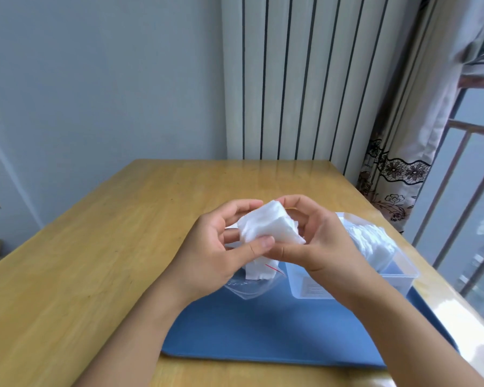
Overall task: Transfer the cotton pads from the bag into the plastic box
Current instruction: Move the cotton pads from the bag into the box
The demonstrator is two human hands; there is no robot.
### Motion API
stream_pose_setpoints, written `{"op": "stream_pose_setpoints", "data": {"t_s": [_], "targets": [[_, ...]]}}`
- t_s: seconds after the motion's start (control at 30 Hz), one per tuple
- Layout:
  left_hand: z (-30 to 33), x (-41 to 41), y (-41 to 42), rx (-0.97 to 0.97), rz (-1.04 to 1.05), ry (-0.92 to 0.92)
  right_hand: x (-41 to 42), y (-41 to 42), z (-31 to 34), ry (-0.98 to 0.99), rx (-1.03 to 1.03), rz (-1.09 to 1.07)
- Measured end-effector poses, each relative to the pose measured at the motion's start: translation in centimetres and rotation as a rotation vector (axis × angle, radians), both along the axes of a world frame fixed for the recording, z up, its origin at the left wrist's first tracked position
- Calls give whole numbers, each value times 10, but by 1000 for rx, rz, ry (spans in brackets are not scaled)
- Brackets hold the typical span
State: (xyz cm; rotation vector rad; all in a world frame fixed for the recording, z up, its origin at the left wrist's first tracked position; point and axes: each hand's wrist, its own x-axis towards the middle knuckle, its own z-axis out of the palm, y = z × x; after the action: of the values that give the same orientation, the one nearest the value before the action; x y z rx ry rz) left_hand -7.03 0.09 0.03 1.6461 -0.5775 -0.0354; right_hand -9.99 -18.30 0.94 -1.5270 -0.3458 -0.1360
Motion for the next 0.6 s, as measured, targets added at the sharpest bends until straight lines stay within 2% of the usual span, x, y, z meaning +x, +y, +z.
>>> {"op": "stream_pose_setpoints", "data": {"t_s": [0.1, 0.23, 0.3, 0.4, 0.5, 0.6], "targets": [[-2, -2, -8, -106, 49, 23, 2, 4, -5, -48, 36, -137], [-3, -5, -18, -277, 100, 166, 2, 7, -8, -57, 56, -297], [-4, -7, -22, -258, 84, 183, 2, 9, -9, -56, 94, -284], [-4, -7, -21, -207, -54, 217, 3, 9, -9, -70, 123, -282], [-2, -5, -18, -287, -130, 351, 4, 5, -6, -86, 107, -280], [-1, -4, -18, -319, -117, 387, 4, 4, -6, -149, 37, -323]]}}
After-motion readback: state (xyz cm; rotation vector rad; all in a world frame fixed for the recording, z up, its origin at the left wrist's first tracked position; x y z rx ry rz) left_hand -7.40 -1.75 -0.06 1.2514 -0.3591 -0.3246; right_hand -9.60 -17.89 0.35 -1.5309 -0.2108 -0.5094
